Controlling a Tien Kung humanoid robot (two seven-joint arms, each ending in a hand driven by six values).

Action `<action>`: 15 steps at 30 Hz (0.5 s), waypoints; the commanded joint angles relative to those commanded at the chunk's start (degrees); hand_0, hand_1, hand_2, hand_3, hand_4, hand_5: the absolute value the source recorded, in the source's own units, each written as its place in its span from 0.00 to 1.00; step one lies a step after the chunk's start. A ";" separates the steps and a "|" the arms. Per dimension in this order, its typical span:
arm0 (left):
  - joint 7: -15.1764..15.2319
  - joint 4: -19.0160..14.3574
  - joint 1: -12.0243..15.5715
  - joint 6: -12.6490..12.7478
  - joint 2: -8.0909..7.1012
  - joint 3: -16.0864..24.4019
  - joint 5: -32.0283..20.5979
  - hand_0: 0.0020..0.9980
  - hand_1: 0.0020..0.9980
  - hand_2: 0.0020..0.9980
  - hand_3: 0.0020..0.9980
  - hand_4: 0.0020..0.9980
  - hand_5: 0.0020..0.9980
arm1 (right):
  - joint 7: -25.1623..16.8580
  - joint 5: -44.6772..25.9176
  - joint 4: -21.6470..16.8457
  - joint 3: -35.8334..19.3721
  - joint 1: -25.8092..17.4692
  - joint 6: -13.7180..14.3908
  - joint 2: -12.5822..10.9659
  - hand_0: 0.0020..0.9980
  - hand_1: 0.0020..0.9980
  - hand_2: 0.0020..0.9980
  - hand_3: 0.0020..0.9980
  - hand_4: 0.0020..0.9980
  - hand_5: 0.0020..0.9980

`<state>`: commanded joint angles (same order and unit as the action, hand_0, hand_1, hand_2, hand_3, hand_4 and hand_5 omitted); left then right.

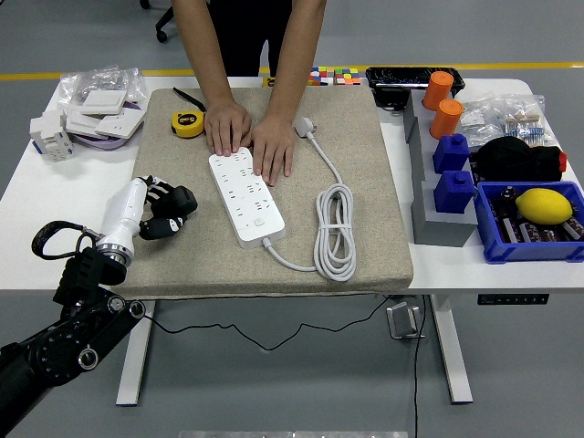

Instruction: Pick up the plug,place it near the board,insert it into the board,press the button

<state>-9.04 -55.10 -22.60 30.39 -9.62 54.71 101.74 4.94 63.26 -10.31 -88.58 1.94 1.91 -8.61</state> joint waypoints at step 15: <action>-1.27 -4.61 -3.89 -0.12 -0.44 -4.90 -0.03 0.56 0.55 0.47 0.52 0.57 0.00 | -0.13 -0.13 0.00 0.64 0.31 -0.16 -0.21 0.95 0.93 0.89 0.91 1.00 1.00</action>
<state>-10.31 -59.72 -26.49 30.27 -10.06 49.81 101.72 4.81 63.13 -10.31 -87.95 2.25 1.75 -8.82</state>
